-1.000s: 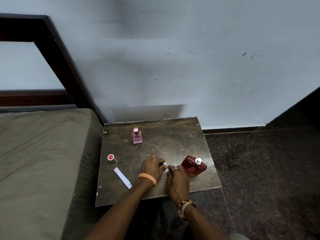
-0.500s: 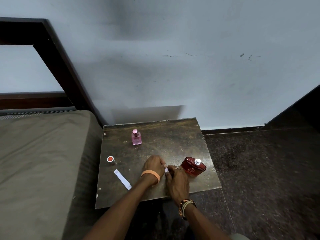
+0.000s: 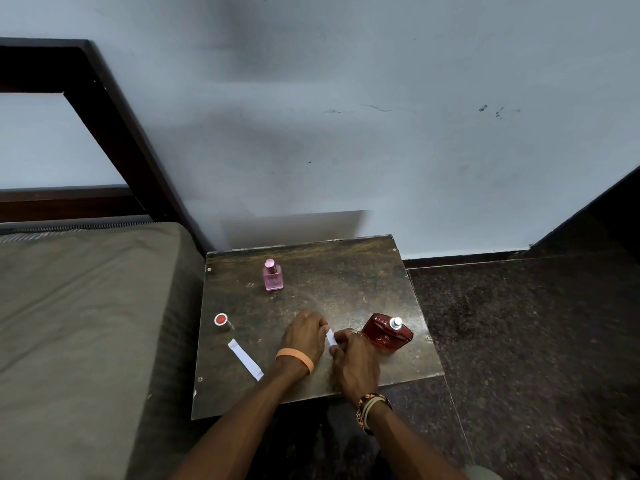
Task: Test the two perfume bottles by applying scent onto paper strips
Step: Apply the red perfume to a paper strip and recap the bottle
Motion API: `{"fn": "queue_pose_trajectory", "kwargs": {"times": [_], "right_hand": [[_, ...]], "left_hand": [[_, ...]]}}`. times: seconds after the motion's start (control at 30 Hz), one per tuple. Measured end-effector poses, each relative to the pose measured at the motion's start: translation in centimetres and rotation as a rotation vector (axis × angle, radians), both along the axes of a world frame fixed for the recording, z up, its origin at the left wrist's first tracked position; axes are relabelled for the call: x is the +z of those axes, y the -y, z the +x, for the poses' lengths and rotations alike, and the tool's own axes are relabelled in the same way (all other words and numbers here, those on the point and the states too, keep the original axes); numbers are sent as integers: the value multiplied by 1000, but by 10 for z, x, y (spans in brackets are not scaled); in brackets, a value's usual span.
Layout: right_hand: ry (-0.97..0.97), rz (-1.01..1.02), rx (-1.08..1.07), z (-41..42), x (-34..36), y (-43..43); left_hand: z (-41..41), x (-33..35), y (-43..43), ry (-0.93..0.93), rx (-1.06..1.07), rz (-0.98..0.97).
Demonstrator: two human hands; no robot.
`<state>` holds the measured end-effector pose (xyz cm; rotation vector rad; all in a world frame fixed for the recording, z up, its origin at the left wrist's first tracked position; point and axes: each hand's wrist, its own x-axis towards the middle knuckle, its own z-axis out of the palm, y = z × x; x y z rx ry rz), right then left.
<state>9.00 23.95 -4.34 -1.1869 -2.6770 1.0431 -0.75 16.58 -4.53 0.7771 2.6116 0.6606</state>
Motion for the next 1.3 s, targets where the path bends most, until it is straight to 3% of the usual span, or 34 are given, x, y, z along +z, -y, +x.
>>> {"fn": "queue_pose_trajectory", "kwargs": {"times": [0.23, 0.4, 0.53, 0.7, 0.97, 1.13, 1.3], "right_hand": [[-16, -34, -9, 0, 2, 1], [-9, -108, -26, -2, -3, -1], [-32, -146, -13, -1, 0, -1], [-14, -231, -11, -1, 5, -5], [-62, -383, 4, 14, 29, -5], [-145, -475, -43, 17, 50, -1], [-128, -472, -19, 16, 62, 0]], "left_hand": [[5, -5, -2, -34, -142, -88], [3, -2, 5, -7, -24, 58], [-1, 6, 12, 130, -19, 193], [4, 13, 19, 490, 27, 413], [6, 29, 23, 601, 242, 554], [9, 45, 31, 718, 135, 509], [14, 57, 30, 655, 217, 538]]}}
